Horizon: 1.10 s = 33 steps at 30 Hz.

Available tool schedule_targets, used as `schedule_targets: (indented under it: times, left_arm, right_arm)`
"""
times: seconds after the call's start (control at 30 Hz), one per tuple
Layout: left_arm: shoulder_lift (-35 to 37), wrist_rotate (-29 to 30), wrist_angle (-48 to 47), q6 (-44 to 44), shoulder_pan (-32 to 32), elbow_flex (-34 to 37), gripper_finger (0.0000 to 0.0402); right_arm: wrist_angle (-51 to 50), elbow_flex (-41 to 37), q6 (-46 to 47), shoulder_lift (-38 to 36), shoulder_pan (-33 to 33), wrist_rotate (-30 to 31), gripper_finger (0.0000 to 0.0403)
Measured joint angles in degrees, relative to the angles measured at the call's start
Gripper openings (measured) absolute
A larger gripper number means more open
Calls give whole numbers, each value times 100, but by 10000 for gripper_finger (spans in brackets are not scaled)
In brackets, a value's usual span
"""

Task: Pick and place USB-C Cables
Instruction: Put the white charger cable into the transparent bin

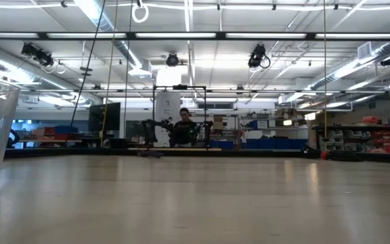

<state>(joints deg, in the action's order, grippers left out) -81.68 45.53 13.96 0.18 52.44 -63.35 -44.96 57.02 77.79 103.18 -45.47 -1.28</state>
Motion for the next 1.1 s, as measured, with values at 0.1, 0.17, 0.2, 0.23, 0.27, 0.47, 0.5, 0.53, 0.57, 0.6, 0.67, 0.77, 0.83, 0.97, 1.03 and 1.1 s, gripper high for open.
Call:
schedule_targets:
  times: [0.1,0.17,0.2,0.23,0.27,0.47,0.5,0.53,0.57,0.6,0.67,0.77,0.83,0.97,1.03,1.1]
  left_arm:
    - [107,629,-414,45,172,0,146]
    - [180,1017,-808,-87,268,0,144]
    - [212,1116,-1008,-164,314,0,143]
    - [244,1151,-1195,-269,350,0,143]
    - [285,1160,-1392,-352,388,0,142]
    - [522,1957,-2711,-1501,682,-4,142]
    - [545,2207,-3010,-1776,740,-4,142]
    - [563,2468,-3344,-2085,801,-4,142]
    - [570,2684,-3660,-2399,853,-4,142]
    - [571,2812,-3945,-2750,885,-4,142]
    - [571,2878,-4472,-3422,897,-4,142]
    - [573,2627,-4961,-4199,839,-4,142]
    - [571,2371,-5294,-4651,711,-3,142]
    - [571,1703,-6238,-5745,379,-2,142]
    - [571,1241,-6774,-6324,215,-3,142]
    - [571,883,-7276,-6807,87,-2,142]
  right_arm:
    - [15,307,-425,56,136,432,35]
    - [400,664,-838,54,331,1020,35]
    - [570,820,-1139,33,418,1275,35]
    - [764,981,-1521,31,498,1525,35]
    - [1068,1137,-1971,39,575,1642,35]
    - [3381,1986,-4784,42,1157,1991,35]
    - [3730,2096,-5176,71,1257,1990,35]
    - [4013,2204,-5517,89,1339,1985,35]
    - [4205,2280,-5799,91,1418,1954,35]
    - [4377,2329,-6016,91,1510,1945,35]
    - [4794,2357,-6327,135,1689,1921,35]
    - [5201,2346,-6789,266,1913,1709,35]
    - [5281,2349,-6880,374,2042,1445,35]
    - [5602,2344,-6889,760,2202,948,35]
    - [6080,2342,-6971,958,2253,748,35]
    - [6717,2345,-7168,1162,2287,535,35]
